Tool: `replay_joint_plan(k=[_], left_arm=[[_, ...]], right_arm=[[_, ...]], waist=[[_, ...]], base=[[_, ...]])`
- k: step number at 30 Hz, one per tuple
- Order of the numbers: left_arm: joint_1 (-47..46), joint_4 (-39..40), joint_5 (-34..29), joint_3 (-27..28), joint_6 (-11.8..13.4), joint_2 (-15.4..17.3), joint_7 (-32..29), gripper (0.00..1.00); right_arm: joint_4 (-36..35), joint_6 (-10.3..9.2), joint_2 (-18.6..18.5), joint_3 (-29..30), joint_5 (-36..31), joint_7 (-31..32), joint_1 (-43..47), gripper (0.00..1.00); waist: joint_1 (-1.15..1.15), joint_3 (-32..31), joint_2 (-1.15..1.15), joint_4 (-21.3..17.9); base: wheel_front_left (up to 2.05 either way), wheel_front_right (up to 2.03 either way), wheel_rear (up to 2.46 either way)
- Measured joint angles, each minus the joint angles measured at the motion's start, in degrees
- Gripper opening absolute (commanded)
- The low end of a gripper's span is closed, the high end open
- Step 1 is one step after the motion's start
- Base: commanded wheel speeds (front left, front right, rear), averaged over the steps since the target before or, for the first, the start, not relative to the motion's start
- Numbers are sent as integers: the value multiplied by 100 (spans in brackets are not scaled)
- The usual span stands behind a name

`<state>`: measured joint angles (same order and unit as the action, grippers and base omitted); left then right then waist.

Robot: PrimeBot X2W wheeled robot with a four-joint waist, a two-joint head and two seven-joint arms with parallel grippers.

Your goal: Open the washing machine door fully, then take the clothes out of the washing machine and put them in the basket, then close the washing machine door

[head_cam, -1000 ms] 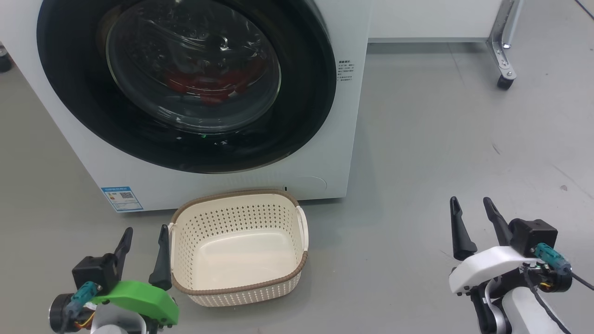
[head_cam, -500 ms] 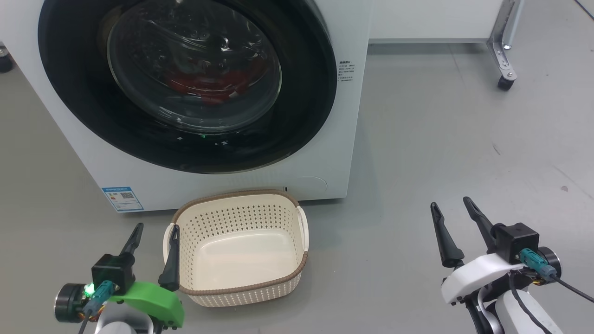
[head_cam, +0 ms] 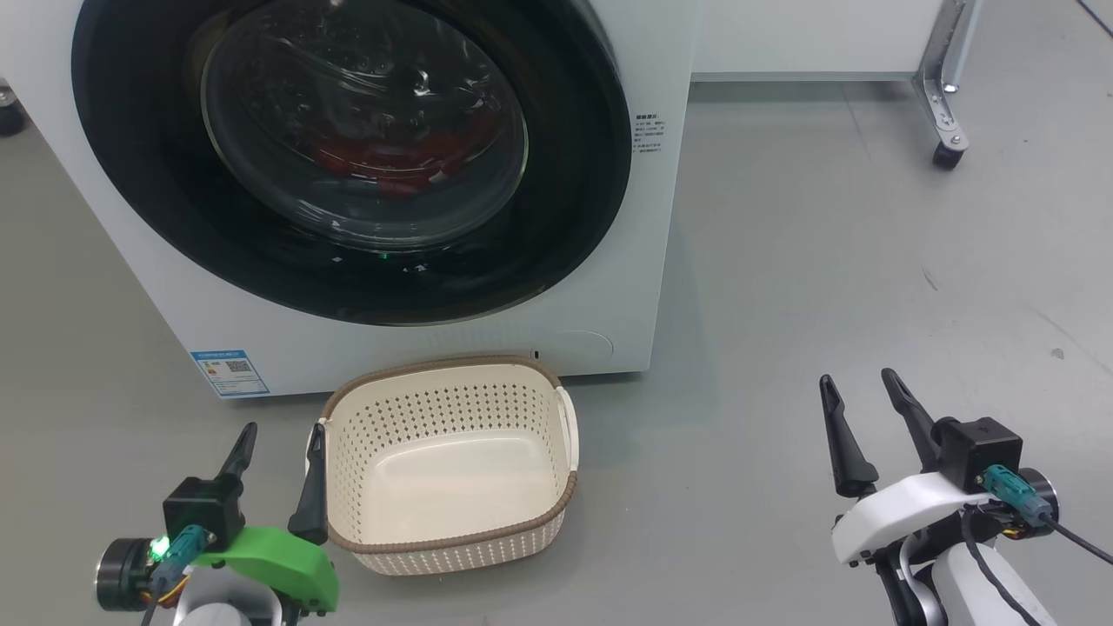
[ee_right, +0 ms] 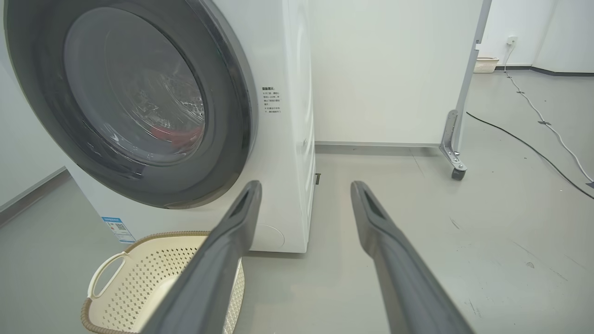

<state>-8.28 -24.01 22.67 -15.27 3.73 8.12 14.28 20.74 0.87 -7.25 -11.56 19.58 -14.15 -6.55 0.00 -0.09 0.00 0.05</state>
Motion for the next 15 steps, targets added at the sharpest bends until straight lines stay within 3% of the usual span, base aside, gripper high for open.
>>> replay_joint_plan(k=[5,6,8,15], left_arm=[[-28,-33,1,15,0,-2,0,100],[-29,-40,1,16,0,-2,0,100],[-29,-47,1,19,0,-3,0,100],[-35,-81,1,31,0,-9,0,100]], right_arm=[[15,5,19,37,-37,-4,1,100],[21,7,21,43,-59,-4,1,82],[30,8,24,48,-60,-4,1,0],[70,83,62,114,-64,-4,2,0]], waist=[[0,3,0,-1],[0,3,0,-1],[0,3,0,-1],[0,3,0,0]], base=[[0,0,0],[0,0,0],[0,0,0],[0,0,0]])
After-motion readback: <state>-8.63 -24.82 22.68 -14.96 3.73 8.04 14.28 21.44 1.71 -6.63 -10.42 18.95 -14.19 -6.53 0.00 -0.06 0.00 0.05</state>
